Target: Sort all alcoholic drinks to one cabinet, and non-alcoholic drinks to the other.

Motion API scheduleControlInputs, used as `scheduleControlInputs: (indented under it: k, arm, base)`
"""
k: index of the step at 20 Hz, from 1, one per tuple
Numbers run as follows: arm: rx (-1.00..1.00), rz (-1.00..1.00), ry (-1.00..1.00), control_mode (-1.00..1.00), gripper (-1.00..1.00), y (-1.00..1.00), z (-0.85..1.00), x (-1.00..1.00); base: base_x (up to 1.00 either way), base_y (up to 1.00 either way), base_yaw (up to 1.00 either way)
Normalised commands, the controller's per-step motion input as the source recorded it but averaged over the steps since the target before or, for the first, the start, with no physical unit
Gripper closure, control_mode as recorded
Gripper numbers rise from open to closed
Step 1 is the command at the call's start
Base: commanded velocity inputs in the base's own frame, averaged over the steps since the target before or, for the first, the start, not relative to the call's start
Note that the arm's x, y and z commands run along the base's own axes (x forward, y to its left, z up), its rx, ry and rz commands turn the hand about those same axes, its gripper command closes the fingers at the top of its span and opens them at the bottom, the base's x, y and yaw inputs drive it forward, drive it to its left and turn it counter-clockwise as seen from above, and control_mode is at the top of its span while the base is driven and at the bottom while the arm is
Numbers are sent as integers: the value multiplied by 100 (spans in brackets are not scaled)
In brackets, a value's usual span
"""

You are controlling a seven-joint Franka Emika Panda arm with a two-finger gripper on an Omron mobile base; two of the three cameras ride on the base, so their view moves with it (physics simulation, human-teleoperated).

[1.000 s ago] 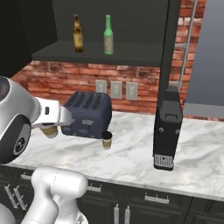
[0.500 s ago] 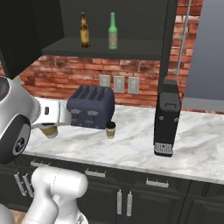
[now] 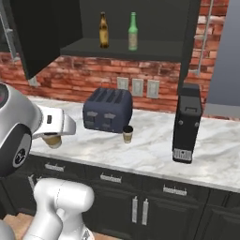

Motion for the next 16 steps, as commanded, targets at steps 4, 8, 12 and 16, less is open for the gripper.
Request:
scheduleControlInputs:
  k: [4, 8, 12, 16]
  arm:
    - [0, 0, 0, 100, 100, 0, 0, 0]
    - [0, 0, 0, 100, 100, 0, 0, 0]
    - [0, 0, 0, 100, 100, 0, 0, 0]
    - [0, 0, 0, 100, 100, 0, 0, 0]
  base:
    - [-10, 40, 36]
    - [-4, 40, 43]
    - [-12, 32, 48]
    - [-11, 33, 47]
